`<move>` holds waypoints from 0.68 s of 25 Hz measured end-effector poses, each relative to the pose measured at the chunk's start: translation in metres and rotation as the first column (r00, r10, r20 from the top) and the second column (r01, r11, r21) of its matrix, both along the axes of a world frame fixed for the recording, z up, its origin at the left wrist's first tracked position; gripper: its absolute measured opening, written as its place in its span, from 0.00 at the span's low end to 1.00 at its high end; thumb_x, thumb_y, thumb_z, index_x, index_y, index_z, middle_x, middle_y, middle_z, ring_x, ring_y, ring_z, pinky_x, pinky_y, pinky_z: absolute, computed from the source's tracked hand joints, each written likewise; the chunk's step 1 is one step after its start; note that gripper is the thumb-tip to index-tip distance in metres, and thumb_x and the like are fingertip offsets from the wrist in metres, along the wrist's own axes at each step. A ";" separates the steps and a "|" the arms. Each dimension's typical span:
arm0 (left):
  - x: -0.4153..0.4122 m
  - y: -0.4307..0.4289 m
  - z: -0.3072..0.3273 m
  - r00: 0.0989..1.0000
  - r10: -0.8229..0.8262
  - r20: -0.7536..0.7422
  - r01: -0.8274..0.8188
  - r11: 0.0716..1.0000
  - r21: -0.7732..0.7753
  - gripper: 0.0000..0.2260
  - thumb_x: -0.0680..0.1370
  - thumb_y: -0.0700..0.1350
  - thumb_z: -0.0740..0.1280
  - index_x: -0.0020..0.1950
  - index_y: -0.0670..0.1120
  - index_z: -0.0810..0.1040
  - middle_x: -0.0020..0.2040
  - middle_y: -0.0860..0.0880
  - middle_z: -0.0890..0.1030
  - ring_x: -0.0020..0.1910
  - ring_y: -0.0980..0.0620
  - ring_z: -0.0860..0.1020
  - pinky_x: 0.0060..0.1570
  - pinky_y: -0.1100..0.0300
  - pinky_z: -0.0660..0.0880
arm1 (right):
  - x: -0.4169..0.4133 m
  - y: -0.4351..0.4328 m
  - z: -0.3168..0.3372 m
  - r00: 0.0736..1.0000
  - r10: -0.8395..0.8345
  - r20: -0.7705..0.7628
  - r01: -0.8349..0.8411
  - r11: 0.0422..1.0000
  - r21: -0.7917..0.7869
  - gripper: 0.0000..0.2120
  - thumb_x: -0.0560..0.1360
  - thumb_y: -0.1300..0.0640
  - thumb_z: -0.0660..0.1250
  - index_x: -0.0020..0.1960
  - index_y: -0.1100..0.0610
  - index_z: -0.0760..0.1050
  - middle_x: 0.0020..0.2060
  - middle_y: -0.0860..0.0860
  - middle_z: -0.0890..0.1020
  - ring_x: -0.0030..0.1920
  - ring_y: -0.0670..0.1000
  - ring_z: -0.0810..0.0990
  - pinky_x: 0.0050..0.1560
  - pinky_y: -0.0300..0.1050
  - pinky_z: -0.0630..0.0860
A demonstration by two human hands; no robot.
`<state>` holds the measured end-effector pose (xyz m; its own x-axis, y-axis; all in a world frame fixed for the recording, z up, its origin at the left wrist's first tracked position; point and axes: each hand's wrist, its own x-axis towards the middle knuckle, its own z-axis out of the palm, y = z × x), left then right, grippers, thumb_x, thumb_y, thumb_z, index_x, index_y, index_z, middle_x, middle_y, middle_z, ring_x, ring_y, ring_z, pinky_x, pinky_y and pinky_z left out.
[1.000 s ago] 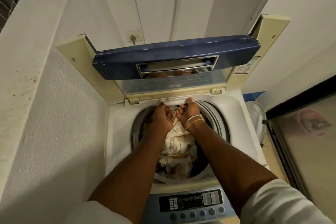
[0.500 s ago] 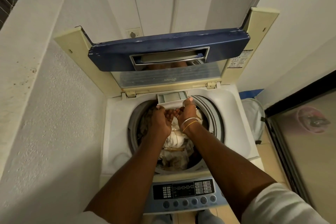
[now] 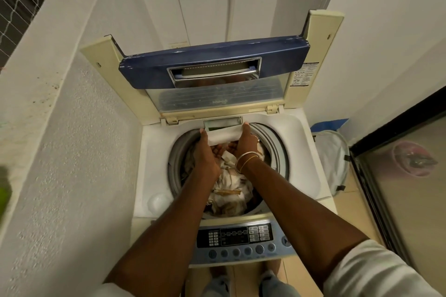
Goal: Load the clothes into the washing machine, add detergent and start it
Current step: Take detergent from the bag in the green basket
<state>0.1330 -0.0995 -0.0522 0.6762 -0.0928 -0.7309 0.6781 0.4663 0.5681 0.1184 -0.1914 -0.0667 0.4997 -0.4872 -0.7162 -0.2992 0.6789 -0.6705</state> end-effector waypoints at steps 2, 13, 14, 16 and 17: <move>-0.008 0.003 0.000 1.000 -0.004 -0.007 0.004 0.999 0.047 0.20 0.77 0.59 0.70 0.57 0.44 0.78 0.48 0.43 0.82 0.44 0.48 0.83 0.46 0.56 0.82 | -0.008 0.001 0.002 0.999 0.039 -0.020 -0.039 0.999 -0.022 0.32 0.74 0.34 0.60 0.65 0.59 0.72 0.50 0.60 0.82 0.50 0.59 0.83 0.51 0.56 0.82; -0.052 0.026 0.015 0.988 -0.110 0.105 0.100 0.990 0.099 0.14 0.81 0.48 0.66 0.65 0.44 0.77 0.56 0.41 0.83 0.51 0.46 0.82 0.56 0.51 0.78 | -0.074 -0.014 0.033 0.987 0.147 0.071 -0.146 0.989 -0.014 0.12 0.81 0.51 0.58 0.51 0.56 0.76 0.40 0.58 0.80 0.41 0.56 0.81 0.43 0.49 0.79; -0.057 0.027 0.021 0.980 -0.141 0.138 0.123 0.984 0.128 0.14 0.82 0.47 0.64 0.66 0.46 0.76 0.57 0.43 0.83 0.52 0.46 0.82 0.55 0.50 0.77 | -0.080 -0.015 0.037 0.983 0.158 0.096 -0.157 0.987 -0.022 0.12 0.81 0.51 0.58 0.51 0.57 0.77 0.42 0.59 0.81 0.42 0.56 0.81 0.45 0.50 0.80; -0.070 0.027 0.032 0.960 -0.187 0.207 0.150 0.971 0.185 0.14 0.83 0.43 0.61 0.69 0.50 0.75 0.55 0.47 0.83 0.54 0.46 0.81 0.51 0.53 0.77 | -0.090 -0.019 0.042 0.969 0.200 0.147 -0.194 0.979 -0.058 0.15 0.80 0.51 0.58 0.55 0.57 0.80 0.44 0.58 0.83 0.43 0.56 0.82 0.47 0.51 0.80; -0.077 0.026 0.036 0.949 -0.198 0.246 0.144 0.965 0.220 0.16 0.83 0.41 0.61 0.70 0.52 0.74 0.53 0.49 0.83 0.53 0.47 0.81 0.48 0.55 0.76 | -0.093 -0.019 0.045 0.958 0.229 0.172 -0.219 0.973 -0.080 0.16 0.79 0.52 0.58 0.56 0.57 0.81 0.44 0.57 0.84 0.43 0.55 0.82 0.46 0.50 0.80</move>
